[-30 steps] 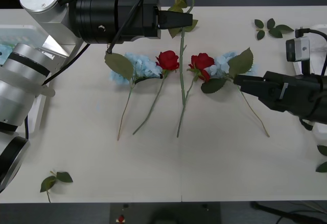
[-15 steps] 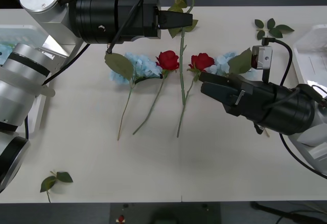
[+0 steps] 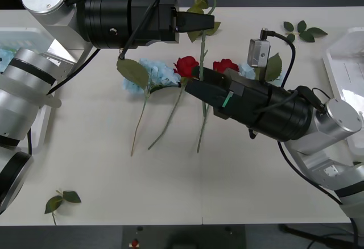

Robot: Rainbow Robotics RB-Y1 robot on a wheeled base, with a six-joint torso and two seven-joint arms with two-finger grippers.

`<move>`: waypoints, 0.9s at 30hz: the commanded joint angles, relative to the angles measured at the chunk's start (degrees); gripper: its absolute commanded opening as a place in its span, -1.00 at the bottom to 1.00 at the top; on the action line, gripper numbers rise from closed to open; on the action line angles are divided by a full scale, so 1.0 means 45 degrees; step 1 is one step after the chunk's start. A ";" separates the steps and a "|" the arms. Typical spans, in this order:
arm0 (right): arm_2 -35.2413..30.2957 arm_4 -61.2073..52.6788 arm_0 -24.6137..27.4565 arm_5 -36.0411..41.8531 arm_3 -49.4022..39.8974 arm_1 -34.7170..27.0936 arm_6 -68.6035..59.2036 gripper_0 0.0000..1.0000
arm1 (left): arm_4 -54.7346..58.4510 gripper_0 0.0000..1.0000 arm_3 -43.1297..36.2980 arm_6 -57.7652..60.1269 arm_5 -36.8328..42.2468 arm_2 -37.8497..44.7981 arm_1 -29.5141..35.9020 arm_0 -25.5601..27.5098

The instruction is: Put the red flowers into the right box and the blue flowers into the left box

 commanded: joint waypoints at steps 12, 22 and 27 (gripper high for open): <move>0.0779 0.0947 -0.0568 -0.1281 -0.0401 0.1292 0.0328 -0.01 | 0.0135 -1.00 -0.0312 -0.0435 -0.0073 0.0262 0.0031 -0.0309; 0.0779 0.0928 -0.0626 -0.1750 -0.0401 0.1507 0.0250 -0.72 | 0.0135 -1.00 -0.0312 -0.0435 -0.0073 0.0262 0.0031 -0.0309; 0.0760 0.0928 -0.0626 -0.1848 -0.0382 0.1468 0.0250 -0.87 | 0.0135 -1.00 -0.0312 -0.0435 -0.0073 0.0262 0.0031 -0.0309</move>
